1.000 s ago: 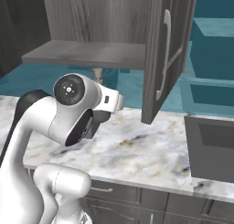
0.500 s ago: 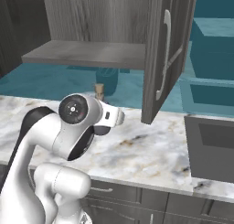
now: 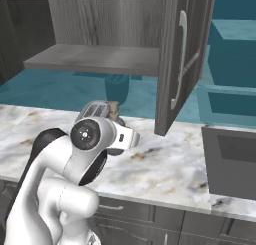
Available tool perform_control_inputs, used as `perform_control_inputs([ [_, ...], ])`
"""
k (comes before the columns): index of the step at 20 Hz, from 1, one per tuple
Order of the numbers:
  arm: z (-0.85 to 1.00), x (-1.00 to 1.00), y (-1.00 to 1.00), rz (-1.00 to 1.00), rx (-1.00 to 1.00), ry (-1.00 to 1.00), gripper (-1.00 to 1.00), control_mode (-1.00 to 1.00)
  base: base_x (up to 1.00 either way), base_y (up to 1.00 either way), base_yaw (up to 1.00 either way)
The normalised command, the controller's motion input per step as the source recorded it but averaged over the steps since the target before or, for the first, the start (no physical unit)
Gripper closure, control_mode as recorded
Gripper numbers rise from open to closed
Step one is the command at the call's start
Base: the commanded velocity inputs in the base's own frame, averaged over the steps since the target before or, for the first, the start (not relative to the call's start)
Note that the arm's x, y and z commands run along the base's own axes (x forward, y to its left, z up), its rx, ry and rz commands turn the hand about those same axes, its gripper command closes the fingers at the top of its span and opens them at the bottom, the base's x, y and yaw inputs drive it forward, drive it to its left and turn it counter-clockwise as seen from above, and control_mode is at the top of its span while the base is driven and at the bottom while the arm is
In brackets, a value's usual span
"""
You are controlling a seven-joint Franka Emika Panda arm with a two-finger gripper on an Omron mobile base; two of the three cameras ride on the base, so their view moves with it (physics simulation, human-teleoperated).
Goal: Open the cabinet. Pick the soap dispenser and place it next to the sink. Then close the cabinet.
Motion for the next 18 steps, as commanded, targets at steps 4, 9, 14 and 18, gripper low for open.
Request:
perform_control_inputs([
  [4, -0.12, 0.13, -0.32, -0.08, 0.0, 0.0, 1.0, -1.0, 0.0, 0.0, 0.0],
  [9, -0.13, 0.06, -0.34, -0.1, 0.0, 0.0, 1.0, -1.0, 0.0, 0.0, 0.0],
  [14, -0.27, 0.21, -0.34, -0.1, 0.0, 0.0, 1.0, -1.0, 0.0, 0.0, 0.0],
  [18, -0.31, 0.08, -0.2, -0.07, 0.0, 0.0, 1.0, -1.0, 0.0, 0.0, 0.0],
])
